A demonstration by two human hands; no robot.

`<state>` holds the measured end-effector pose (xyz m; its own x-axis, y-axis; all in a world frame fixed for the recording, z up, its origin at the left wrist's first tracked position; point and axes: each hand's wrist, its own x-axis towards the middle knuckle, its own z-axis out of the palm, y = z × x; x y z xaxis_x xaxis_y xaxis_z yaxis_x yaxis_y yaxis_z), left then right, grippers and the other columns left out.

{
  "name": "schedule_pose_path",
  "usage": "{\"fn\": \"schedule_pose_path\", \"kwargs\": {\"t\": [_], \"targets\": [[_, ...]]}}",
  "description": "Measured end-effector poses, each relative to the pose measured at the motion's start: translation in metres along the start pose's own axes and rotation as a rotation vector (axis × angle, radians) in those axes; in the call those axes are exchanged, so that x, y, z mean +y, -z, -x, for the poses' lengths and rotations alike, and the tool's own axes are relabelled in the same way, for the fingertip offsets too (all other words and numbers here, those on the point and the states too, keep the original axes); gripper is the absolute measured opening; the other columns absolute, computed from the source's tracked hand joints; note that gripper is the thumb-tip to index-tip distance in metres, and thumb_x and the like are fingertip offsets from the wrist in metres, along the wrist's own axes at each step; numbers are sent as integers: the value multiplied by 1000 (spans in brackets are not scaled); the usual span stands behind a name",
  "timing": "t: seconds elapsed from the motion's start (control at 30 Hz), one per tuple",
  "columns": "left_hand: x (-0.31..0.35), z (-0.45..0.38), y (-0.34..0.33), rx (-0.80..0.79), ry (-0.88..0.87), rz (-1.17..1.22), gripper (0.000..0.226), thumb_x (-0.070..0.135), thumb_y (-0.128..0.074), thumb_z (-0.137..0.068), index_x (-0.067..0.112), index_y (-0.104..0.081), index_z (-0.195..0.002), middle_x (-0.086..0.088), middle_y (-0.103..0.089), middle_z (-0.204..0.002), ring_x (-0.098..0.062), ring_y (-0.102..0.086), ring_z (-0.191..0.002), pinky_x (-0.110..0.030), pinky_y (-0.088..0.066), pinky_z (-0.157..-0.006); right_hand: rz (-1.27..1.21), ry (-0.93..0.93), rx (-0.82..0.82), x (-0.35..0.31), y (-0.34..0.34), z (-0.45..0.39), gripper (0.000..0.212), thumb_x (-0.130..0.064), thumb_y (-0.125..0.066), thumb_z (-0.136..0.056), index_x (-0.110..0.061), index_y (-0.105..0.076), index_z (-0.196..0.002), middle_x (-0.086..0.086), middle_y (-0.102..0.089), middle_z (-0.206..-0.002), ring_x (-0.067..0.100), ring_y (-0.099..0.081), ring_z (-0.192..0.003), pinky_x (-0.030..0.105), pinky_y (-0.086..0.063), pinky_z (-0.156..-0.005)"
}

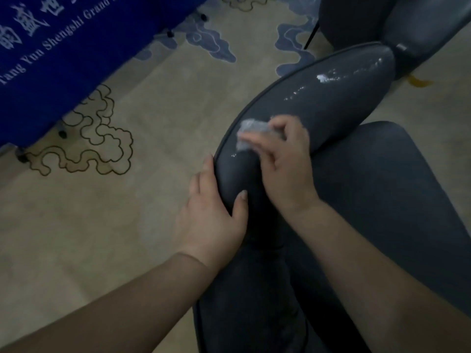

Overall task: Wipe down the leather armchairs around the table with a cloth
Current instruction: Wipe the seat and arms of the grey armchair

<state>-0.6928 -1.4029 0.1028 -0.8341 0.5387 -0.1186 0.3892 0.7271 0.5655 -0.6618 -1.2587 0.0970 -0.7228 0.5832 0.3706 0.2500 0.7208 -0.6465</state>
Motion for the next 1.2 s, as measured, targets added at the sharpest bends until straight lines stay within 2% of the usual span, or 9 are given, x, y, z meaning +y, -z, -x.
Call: {"fn": "schedule_pose_path", "kwargs": {"t": [0.17, 0.33, 0.5, 0.67, 0.73, 0.87, 0.97, 1.07, 1.2], "targets": [[0, 1, 1, -17, 9, 7, 88, 64, -34, -78, 24, -13, -153, -1, -39, -145, -19, -46, -121, -26, -33, -89, -15, 151, -185, -1, 8, -10, 25, -10, -57, -88, -22, -76, -99, 15, -56, -97, 33, -50, -88, 35, -41, -84], [3, 2, 4, -20, 17, -36, 83, 61, -37, -81, 26, -12, -153, 2, -40, -144, -20, -49, -120, -26, -35, -87, 59, 39, -152, 3, 0, -39, 23, -13, -59, -89, -23, -75, -101, 15, -54, -104, 35, -48, -95, 37, -41, -86], [7, 2, 6, -30, 18, -12, 78, 57, -41, -85, 28, -15, -152, 3, -41, -143, -19, -50, -120, -34, -43, -92, 8, 294, -322, 1, 6, -21, 27, -15, -53, -87, -24, -76, -100, 15, -58, -102, 35, -51, -90, 43, -46, -81], [8, 3, 6, -32, 28, -46, 84, 60, -37, -81, 26, -11, -154, 4, -37, -146, -19, -47, -122, -30, -39, -93, 32, -9, -78, 25, 11, -45, 22, -9, -60, -89, -20, -75, -100, 19, -54, -103, 37, -49, -92, 28, -37, -86], [10, 3, 7, -38, 32, -45, 84, 59, -38, -81, 26, -11, -154, 3, -37, -145, -20, -48, -122, -32, -40, -93, 27, 30, -65, 16, 5, -27, 25, -5, -61, -86, -22, -76, -98, 17, -55, -101, 34, -49, -89, 30, -38, -84], [11, 3, 7, -41, 34, -43, 84, 58, -39, -81, 26, -12, -154, 2, -37, -146, -22, -50, -121, -35, -43, -94, 7, 229, -179, 11, 6, -15, 29, -7, -57, -86, -25, -75, -100, 15, -57, -101, 33, -50, -88, 36, -44, -83], [9, 4, 7, -39, 35, -35, 84, 59, -39, -82, 27, -11, -154, 3, -36, -146, -21, -48, -122, -32, -41, -94, 79, 84, -75, 38, 11, -45, 25, -11, -58, -88, -24, -74, -102, 19, -56, -102, 38, -50, -90, 35, -42, -84], [6, 3, 7, -38, 25, -18, 82, 58, -40, -85, 27, -10, -154, 2, -38, -145, -19, -46, -122, -29, -38, -92, 57, -127, 24, 46, 11, -52, 27, -7, -58, -89, -23, -73, -104, 17, -51, -107, 36, -48, -96, 15, -31, -87], [6, 0, 5, -63, 19, -12, 85, 59, -43, -84, 28, -7, -154, 6, -36, -147, -13, -45, -121, -20, -31, -86, 21, -69, -12, 39, 6, -34, 28, -4, -59, -88, -23, -74, -103, 14, -51, -105, 31, -46, -94, 10, -29, -88]]}}
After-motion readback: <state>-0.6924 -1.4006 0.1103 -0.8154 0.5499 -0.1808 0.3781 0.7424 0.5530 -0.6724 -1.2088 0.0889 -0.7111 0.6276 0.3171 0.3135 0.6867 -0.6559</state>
